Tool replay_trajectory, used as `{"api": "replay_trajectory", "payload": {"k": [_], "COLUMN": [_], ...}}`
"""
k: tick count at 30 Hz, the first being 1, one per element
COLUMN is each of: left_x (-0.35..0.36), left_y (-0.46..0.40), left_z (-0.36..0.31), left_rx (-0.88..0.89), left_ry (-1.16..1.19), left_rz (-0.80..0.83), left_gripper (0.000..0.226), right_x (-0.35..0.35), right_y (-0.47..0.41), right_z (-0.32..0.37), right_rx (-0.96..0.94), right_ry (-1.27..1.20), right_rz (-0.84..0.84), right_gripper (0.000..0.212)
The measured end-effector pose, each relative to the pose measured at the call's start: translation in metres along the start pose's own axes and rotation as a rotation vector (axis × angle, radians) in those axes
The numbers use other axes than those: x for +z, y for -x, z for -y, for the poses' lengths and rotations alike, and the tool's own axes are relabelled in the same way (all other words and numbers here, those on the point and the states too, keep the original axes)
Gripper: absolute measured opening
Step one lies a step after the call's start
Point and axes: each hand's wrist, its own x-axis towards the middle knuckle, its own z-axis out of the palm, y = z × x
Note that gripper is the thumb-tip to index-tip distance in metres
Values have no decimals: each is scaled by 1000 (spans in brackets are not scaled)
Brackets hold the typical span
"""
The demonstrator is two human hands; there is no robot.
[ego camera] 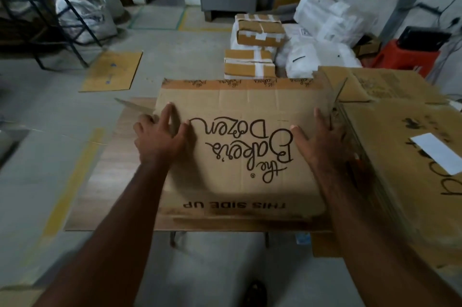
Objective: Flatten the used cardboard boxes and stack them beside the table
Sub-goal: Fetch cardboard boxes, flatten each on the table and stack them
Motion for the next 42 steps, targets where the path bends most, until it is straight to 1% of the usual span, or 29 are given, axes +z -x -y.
{"api": "replay_trajectory", "payload": {"k": [3, 4, 5, 7, 10, 13, 14, 16, 18, 20, 22, 24, 26, 27, 29, 30, 32, 34, 35, 36, 38, 40, 42], "left_x": [17, 23, 25, 20, 25, 29, 31, 33, 32, 27, 24, 23, 26, 30, 39, 45, 54, 58, 58, 59, 57, 52, 44], "left_y": [-7, -8, -7, -7, -10, -24, -31, -41, -43, -33, -9, 24, 58, 76, 108, 120, 133, 134, 133, 131, 127, 122, 120], "left_z": [6, 10, 13, 15, 11, 7, 4, 2, 4, 8, 8, 8, 12, 15, 25, 29, 35, 35, 34, 33, 30, 28, 29], "left_rx": [-9, 15, 38, 64, 82, 106, 114, 128, 131, 159, 221, 232, 207, 248, 420, 499, 586, 595, 589, 582, 576, 577, 593], "left_ry": [-95, -124, -152, -187, -224, -195, -181, -169, -166, -241, -306, -279, -232, -237, -280, -313, -408, -499, -538, -569, -605, -614, -594], "left_rz": [224, 266, 274, 234, 254, 223, 232, 272, 291, 259, 202, 183, 167, 140, 114, 130, 180, 196, 192, 187, 168, 171, 212], "left_gripper": [69, 69, 69, 68, 66, 63, 63, 65, 66, 61, 54, 52, 57, 59, 71, 82, 111, 133, 139, 140, 134, 128, 128], "right_x": [15, 16, 16, 11, 18, 25, 27, 29, 28, 25, 23, 23, 28, 32, 43, 49, 59, 65, 66, 68, 71, 70, 65], "right_y": [-7, -7, -6, -2, -3, -14, -20, -33, -38, -27, -1, 32, 66, 83, 117, 131, 150, 157, 156, 155, 151, 151, 152], "right_z": [1, 2, 3, 10, 10, 10, 10, 13, 14, 10, 7, 5, 2, -1, -8, -11, -15, -16, -16, -16, -15, -14, -13], "right_rx": [26, 28, 31, 21, 51, 46, 43, 17, -38, -128, -234, -299, -350, -401, -532, -590, -670, -700, -697, -690, -690, -693, -700], "right_ry": [34, 49, 64, 78, 96, 68, 79, 100, 112, 160, 209, 195, 168, 165, 187, 225, 355, 481, 515, 535, 553, 555, 519], "right_rz": [165, 207, 229, 225, 217, 193, 188, 229, 270, 264, 248, 241, 213, 176, 85, 54, 26, 15, -11, -48, -114, -97, -61], "right_gripper": [81, 79, 77, 74, 74, 75, 75, 74, 74, 74, 73, 72, 72, 73, 81, 90, 112, 130, 131, 127, 116, 114, 111]}}
